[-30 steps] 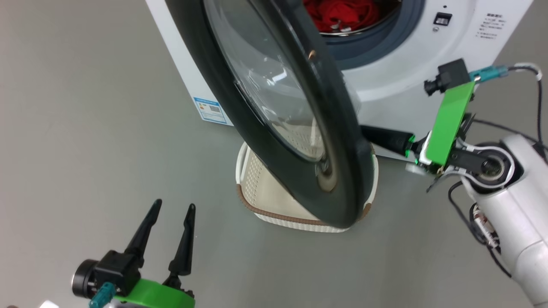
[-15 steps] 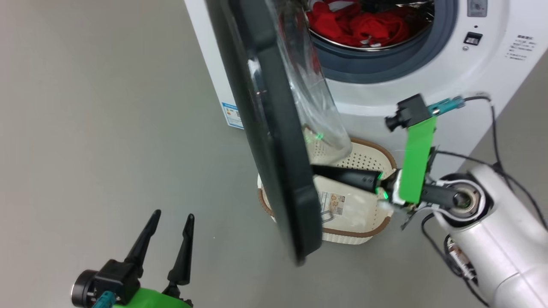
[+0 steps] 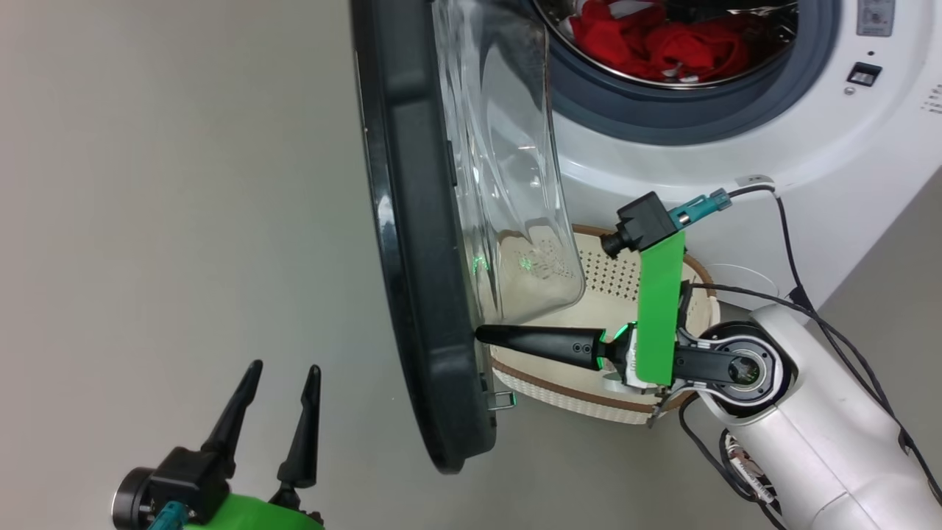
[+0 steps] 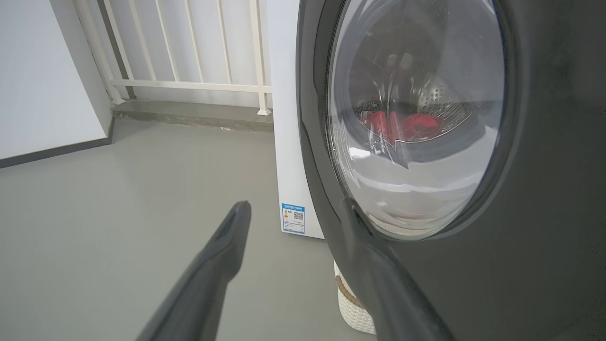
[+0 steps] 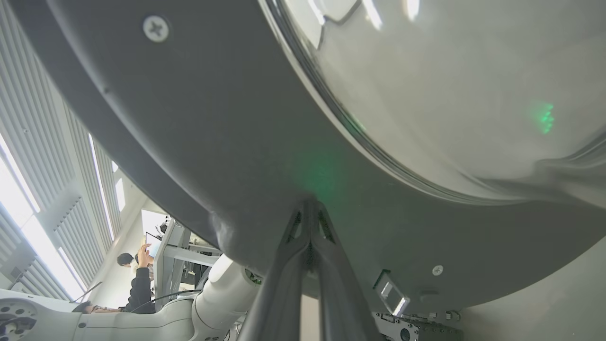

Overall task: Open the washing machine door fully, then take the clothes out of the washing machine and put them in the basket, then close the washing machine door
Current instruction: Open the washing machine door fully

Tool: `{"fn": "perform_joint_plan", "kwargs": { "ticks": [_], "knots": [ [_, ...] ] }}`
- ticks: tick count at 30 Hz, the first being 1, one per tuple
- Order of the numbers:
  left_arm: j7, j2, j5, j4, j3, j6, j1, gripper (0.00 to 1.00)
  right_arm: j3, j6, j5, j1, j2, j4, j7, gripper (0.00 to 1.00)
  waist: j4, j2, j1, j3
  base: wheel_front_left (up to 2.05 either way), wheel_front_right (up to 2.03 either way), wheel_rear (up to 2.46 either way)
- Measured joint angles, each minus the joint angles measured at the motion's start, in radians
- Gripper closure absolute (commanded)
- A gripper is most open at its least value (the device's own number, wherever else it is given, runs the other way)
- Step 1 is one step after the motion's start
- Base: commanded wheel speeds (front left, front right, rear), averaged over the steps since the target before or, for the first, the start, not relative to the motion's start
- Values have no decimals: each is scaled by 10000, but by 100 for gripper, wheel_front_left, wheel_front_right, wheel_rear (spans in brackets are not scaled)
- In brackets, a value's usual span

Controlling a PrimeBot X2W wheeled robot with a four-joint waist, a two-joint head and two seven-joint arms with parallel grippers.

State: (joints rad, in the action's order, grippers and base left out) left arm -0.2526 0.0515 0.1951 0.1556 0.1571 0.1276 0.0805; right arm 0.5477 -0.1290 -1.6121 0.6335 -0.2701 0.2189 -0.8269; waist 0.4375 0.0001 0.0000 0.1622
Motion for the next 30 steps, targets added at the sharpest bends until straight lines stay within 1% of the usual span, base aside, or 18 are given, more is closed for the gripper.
{"fn": "perform_joint_plan", "kwargs": {
  "ticks": [10, 21, 30],
  "knots": [
    [0, -65, -2, 73, -146, 0, 2, 0, 84, 0, 127, 0, 253, 59, 2, 100, 403, 0, 0, 18, 0, 0, 0],
    [0, -142, -2, 130, -322, 0, 2, 0, 138, 0, 259, 27, 571, 261, 27, 100, 1040, 0, 0, 27, 0, 0, 0],
    [0, -161, -2, 125, -477, 0, 1, 0, 215, 0, 403, 230, 794, 483, 50, 100, 1100, -1, 0, 57, 0, 0, 0]
  ]
}}
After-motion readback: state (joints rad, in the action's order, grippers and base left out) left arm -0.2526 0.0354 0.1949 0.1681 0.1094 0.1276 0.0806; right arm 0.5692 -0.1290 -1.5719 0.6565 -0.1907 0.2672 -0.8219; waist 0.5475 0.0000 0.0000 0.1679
